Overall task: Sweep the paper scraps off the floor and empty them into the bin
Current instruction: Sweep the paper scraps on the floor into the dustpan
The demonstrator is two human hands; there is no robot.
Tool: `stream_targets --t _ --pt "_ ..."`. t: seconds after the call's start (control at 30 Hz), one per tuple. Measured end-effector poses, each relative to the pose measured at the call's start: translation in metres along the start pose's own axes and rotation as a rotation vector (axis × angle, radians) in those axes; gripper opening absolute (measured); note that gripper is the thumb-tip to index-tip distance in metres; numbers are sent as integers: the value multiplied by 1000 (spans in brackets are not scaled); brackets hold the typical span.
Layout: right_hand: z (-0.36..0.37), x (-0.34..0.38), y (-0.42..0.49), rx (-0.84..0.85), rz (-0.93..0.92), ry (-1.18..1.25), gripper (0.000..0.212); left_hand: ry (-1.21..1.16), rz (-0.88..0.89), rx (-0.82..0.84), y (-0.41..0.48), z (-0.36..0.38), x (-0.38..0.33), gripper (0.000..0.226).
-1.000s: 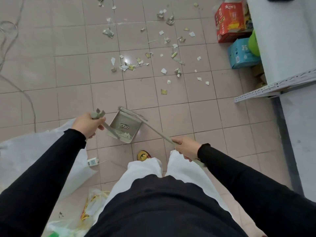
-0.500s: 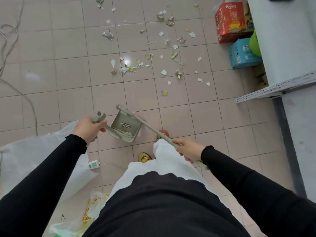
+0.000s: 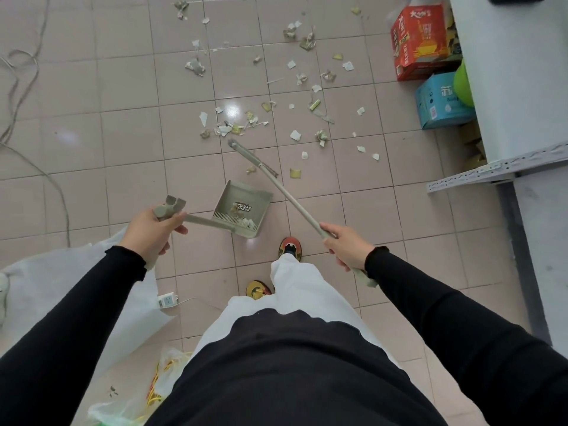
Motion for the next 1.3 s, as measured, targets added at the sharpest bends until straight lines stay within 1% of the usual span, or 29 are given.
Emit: stream_targets --t 0.13,0.23,0.3,0.43,0.53,0.6,0.63,0.7,0.77,0.87,0.97,1.03,1.17,1.3 --pt "8 14 16 -20 -3 -122 54 -24 -40 -42 -6 -2 11 25" --pt "10 39 38 -48 -28 -253 48 -9 -57 -30 4 11 17 28" --pt "10 54 52 -44 -14 -316 45 7 -60 -12 13 21 19 29" --pt "14 63 63 10 66 -405 42 25 -58 16 22 34 10 17" --pt "12 45 42 99 119 -382 41 12 -54 21 28 38 5 14" --pt "7 24 20 168 98 -365 43 24 -49 27 31 40 3 15" --pt "2 11 7 165 93 -324 46 33 -40 33 32 42 1 15" --pt "-3 -9 -18 133 95 -226 50 50 -17 45 33 46 -4 15" --pt "-5 -21 -23 74 74 -157 52 67 -1 56 36 52 -9 15" --pt "-11 -29 -11 -28 69 -38 53 110 11 83 44 62 -22 16" --pt "-20 -34 0 -93 86 69 52 162 36 129 55 77 -44 19" --pt "-31 -40 4 -135 104 103 52 216 56 161 63 90 -62 17" --pt "-68 -51 16 -217 150 168 52 294 83 210 78 117 -92 22" --pt "-110 -45 43 -269 186 186 52 323 100 247 93 138 -118 23"
Point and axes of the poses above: each hand's wrist, its own y-axis towards the middle knuckle, its own z-axis out of the palm, x = y × z, the point moved 8 cm from there along y, towards the middle knuckle, and after that the axes turned 5 degrees about -y, right-handed, at the moved point
